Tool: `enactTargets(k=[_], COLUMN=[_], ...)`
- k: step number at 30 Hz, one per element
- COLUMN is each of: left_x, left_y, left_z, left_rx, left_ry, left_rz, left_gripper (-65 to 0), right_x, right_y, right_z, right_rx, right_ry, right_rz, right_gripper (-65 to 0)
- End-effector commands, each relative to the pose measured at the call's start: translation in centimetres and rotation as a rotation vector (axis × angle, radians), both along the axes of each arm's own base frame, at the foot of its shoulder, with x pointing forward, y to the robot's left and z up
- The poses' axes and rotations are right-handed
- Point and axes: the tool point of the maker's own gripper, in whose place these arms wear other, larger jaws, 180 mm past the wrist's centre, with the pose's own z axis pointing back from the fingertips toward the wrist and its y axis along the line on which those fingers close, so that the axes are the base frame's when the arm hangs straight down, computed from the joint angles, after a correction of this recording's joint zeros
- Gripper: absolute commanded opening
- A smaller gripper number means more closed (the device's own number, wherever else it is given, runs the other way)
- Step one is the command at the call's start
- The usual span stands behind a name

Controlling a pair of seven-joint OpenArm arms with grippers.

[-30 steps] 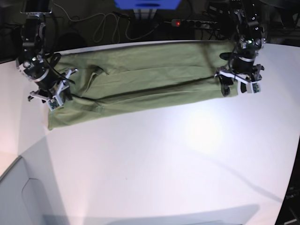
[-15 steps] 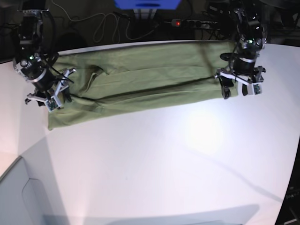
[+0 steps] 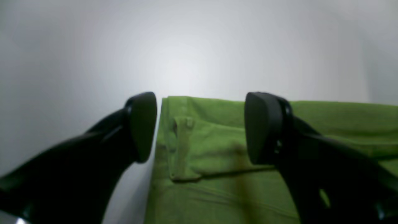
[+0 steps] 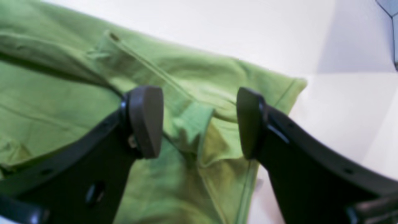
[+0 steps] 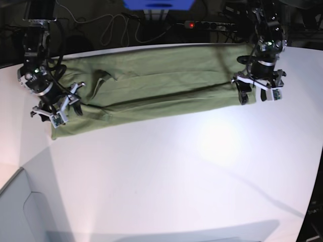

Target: Fold the T-shirt properly

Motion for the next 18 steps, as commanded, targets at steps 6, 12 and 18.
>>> enactTargets(k=[6, 12, 18], left_x=[0.6, 0.6, 0.6], left_y=[0.1, 0.1, 0.1], left_z=[1.2, 1.2, 1.2], left_rx=[0.008, 0.008, 0.008], left_ry=[-0.047, -0.047, -0.047], left_rz=[-0.005, -0.005, -0.005], left_gripper=[-22.3, -22.3, -22.2], right_x=[0.6, 0.0, -1.5], right_y=[-0.7, -0.5, 0.5], right_z=[0.2, 0.4, 1.3], right_rx=[0.009, 0.006, 0.015], right_ry=[-0.015, -0.018, -0.057], right_rz=[-0.004, 0.005, 0.041], right_gripper=[-52.1, -64.7, -64.9])
